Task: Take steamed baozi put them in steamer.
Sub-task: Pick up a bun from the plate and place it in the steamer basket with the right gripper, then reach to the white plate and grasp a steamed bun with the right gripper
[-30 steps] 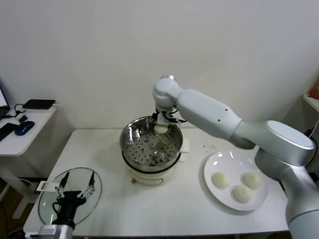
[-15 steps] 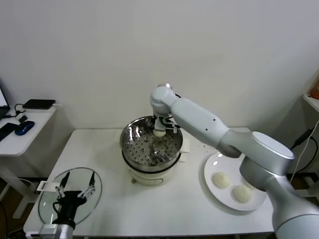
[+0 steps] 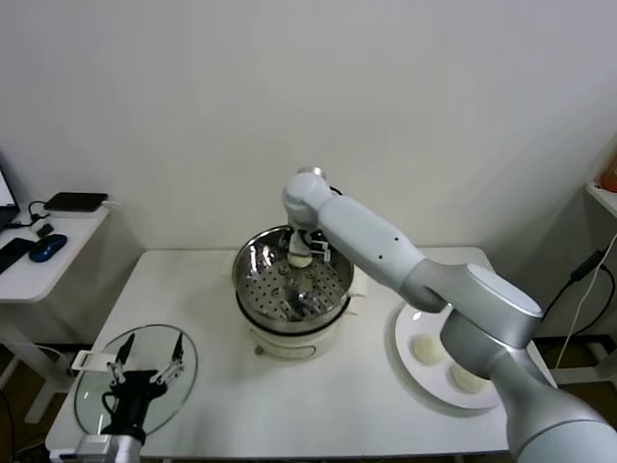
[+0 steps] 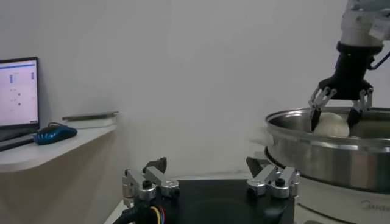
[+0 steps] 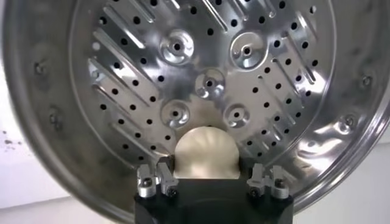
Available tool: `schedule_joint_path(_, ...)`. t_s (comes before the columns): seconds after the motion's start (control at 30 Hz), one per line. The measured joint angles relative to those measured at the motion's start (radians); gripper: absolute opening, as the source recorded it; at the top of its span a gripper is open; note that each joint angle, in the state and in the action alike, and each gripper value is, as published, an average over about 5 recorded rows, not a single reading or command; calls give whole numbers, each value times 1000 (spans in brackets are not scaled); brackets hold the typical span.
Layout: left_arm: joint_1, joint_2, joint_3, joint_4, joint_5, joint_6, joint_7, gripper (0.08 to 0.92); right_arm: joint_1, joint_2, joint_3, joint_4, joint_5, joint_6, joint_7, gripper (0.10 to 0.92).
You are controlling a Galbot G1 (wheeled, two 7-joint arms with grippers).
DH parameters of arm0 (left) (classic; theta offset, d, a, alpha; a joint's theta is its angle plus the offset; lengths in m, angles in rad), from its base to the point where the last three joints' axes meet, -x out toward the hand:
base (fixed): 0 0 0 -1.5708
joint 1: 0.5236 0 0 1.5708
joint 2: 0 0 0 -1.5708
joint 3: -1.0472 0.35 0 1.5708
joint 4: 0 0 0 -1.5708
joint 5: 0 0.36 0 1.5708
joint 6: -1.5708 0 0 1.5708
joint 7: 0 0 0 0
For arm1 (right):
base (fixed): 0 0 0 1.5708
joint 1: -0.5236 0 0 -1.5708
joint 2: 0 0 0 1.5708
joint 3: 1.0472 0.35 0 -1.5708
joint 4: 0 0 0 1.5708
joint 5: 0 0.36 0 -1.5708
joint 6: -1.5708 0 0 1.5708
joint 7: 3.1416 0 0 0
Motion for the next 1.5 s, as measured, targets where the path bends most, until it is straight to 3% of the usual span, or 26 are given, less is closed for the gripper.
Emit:
schedule_joint_path(0.13, 0, 0, 0, 0, 0, 0, 0, 823, -6, 7, 7, -12, -10, 2, 7, 692)
schedule_joint_path(0.37, 0, 0, 0, 1, -1, 0, 0, 823, -10, 10, 12, -19, -17, 4, 12, 815)
schedule_joint_path(0.73, 1, -1, -1, 0, -1, -1, 0, 823, 10, -10, -3, 5, 24, 12, -6, 823)
schedule_joint_path(1.2, 11, -3, -6, -2, -4, -5, -2, 823, 115, -124, -98, 139, 228, 5, -96, 823)
schedule_joint_path(1.5, 18, -3, -11, -10, -7, -6, -2, 823, 210, -231, -186, 221, 451, -55, -129, 823)
